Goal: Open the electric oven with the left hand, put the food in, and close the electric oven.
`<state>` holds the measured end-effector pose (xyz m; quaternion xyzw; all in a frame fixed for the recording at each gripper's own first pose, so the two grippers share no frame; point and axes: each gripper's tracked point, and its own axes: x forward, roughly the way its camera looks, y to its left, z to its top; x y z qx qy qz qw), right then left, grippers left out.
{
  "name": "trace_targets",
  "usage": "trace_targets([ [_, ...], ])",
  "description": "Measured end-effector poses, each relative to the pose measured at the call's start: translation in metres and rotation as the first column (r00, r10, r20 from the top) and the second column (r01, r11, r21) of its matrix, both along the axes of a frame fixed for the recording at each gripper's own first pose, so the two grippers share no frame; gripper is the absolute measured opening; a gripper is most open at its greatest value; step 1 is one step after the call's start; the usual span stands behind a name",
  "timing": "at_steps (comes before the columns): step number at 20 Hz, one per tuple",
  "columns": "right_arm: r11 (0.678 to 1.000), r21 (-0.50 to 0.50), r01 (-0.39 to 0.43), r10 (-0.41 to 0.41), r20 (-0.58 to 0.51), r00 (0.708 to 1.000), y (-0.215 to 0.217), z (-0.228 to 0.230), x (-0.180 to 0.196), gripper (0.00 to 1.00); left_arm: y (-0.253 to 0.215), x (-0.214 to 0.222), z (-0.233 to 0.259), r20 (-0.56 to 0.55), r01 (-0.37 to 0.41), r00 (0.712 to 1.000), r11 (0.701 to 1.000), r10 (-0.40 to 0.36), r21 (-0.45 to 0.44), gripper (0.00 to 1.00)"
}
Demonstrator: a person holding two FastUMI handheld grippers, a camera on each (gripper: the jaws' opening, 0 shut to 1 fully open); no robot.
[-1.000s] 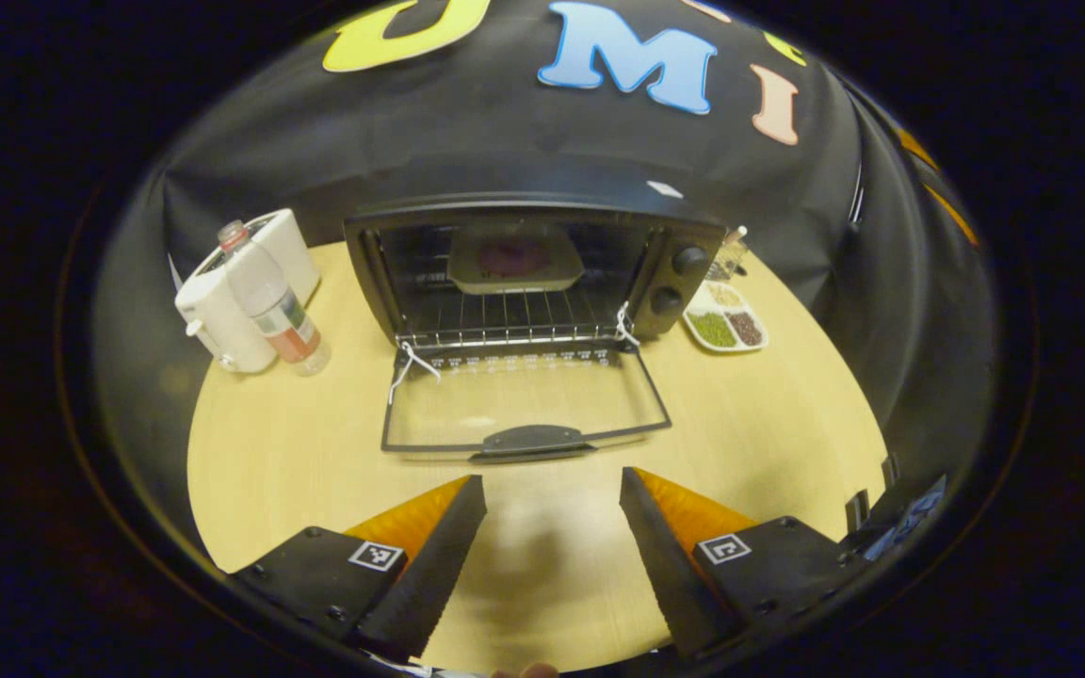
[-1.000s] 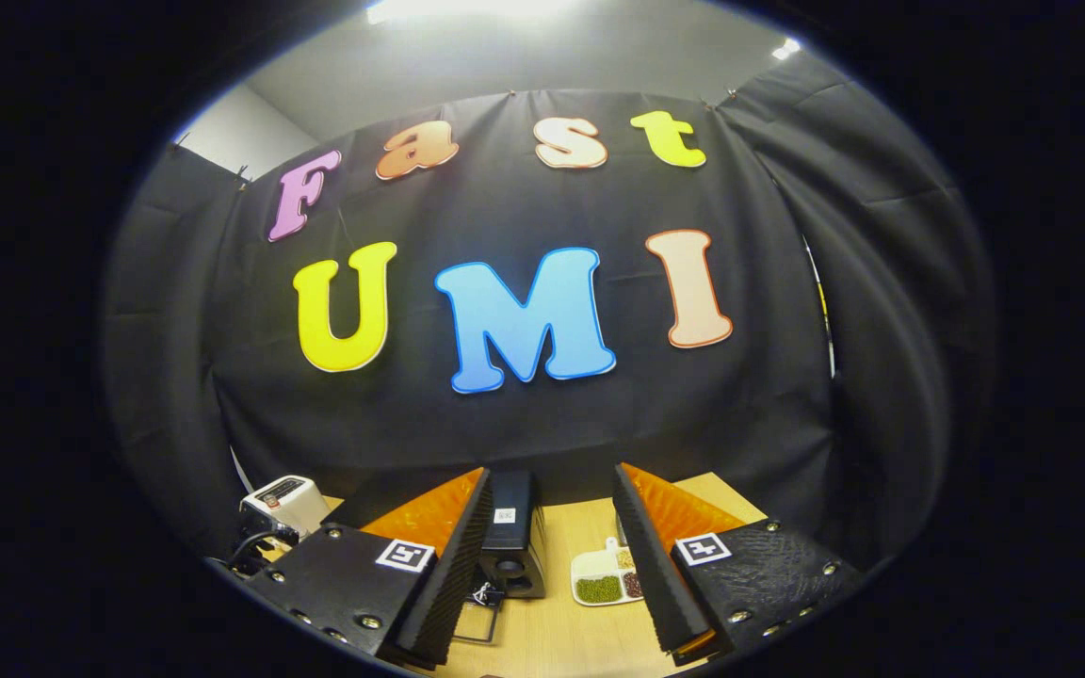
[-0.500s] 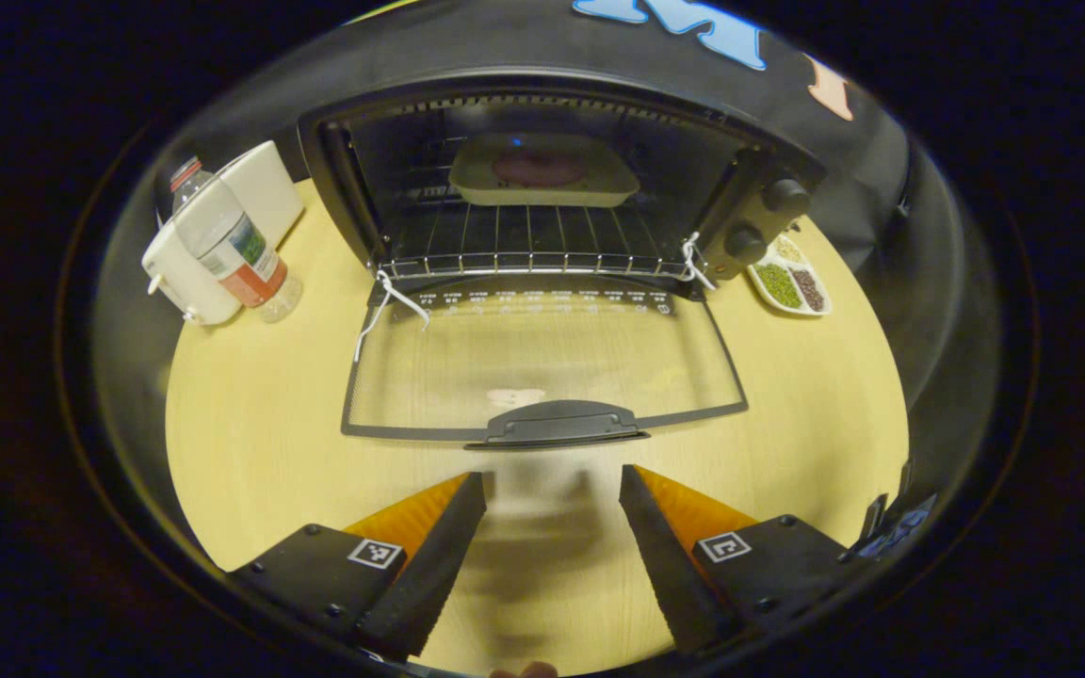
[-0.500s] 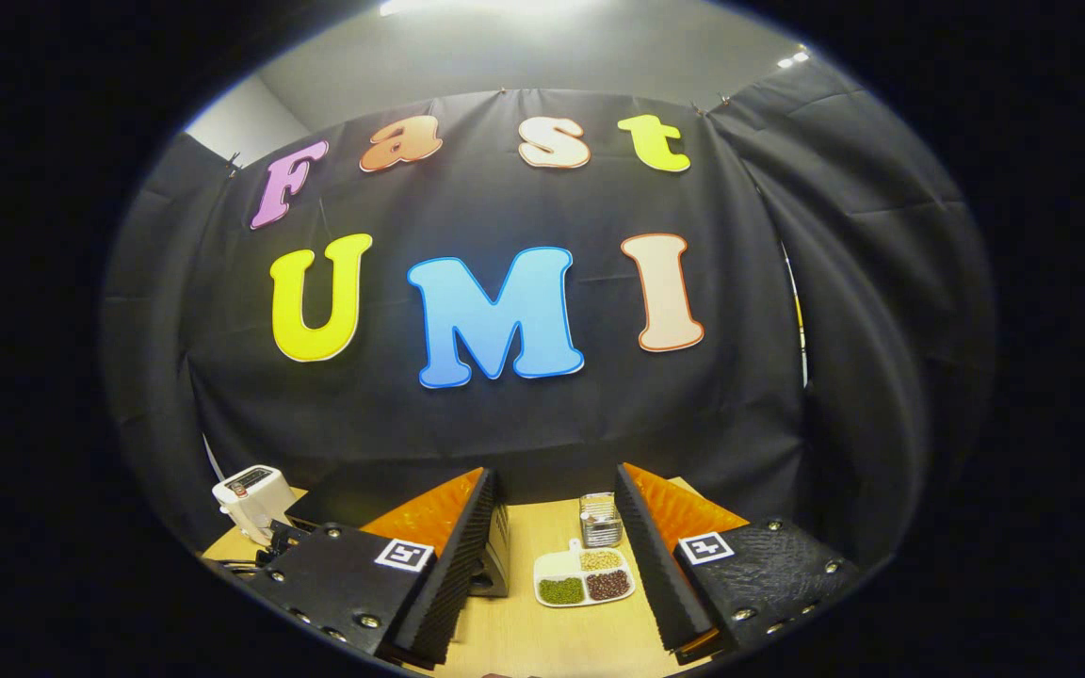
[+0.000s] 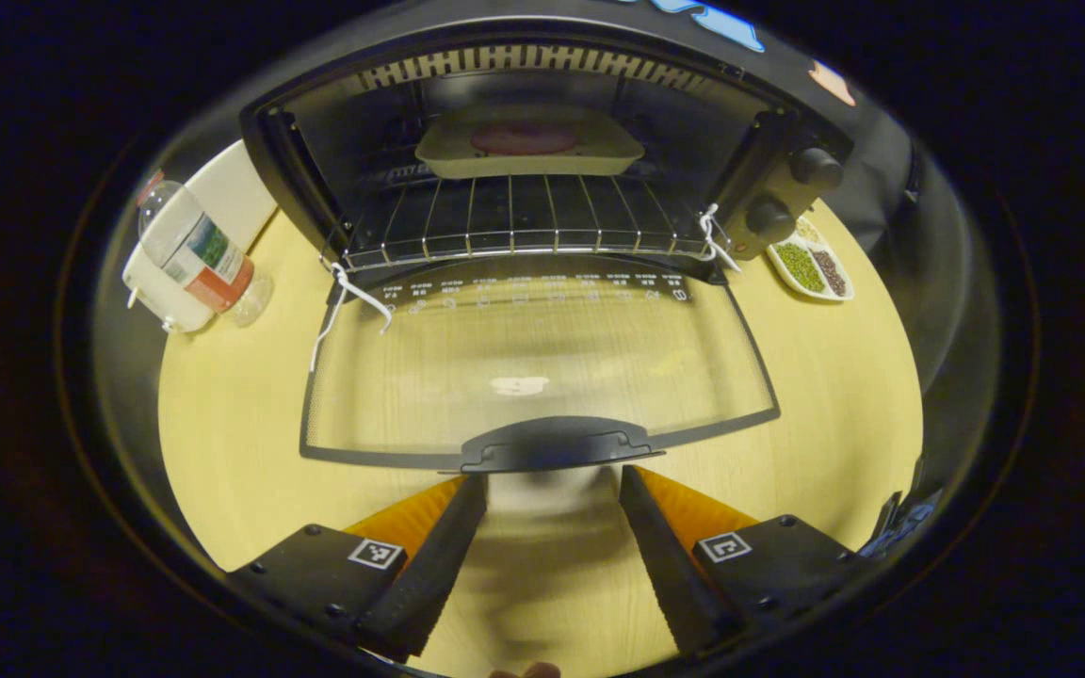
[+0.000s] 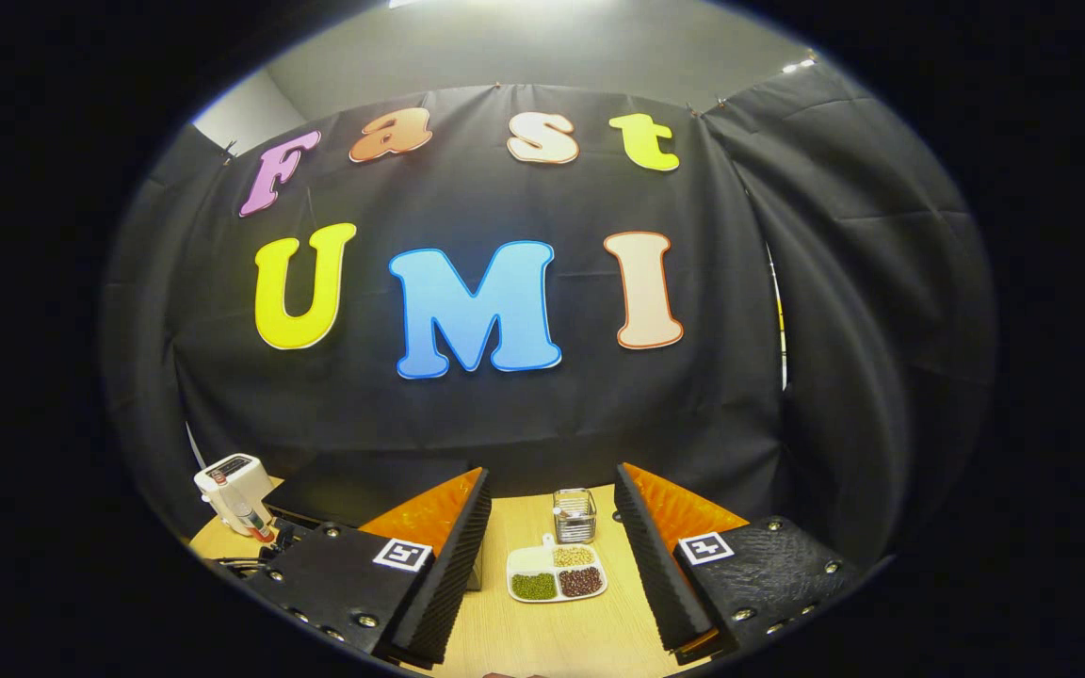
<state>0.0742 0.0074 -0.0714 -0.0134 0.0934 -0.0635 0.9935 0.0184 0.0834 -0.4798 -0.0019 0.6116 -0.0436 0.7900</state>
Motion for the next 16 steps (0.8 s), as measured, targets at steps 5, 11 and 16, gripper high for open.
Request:
trace_targets([
  [5, 1.000, -0.012, 0.009, -0.009, -0.008, 1.000, -0.003, -0.002, -0.006, 0.81, 0.004, 0.002, -0.008, -0.006, 0.000, 1.000, 1.000, 0.000, 0.010, 1.00],
  [11, 1.000, -0.014, 0.017, -0.017, -0.002, 1.000, -0.002, -0.001, -0.009, 0.81, 0.003, 0.002, 0.001, 0.024, -0.007, 1.000, 1.000, 0.007, 0.006, 0.98],
  [16, 1.000, 0.007, 0.000, 0.000, 0.006, 1.000, 0.004, 0.001, -0.009, 0.80, 0.002, 0.002, 0.018, 0.078, -0.010, 0.997, 1.000, 0.009, 0.010, 0.98],
])
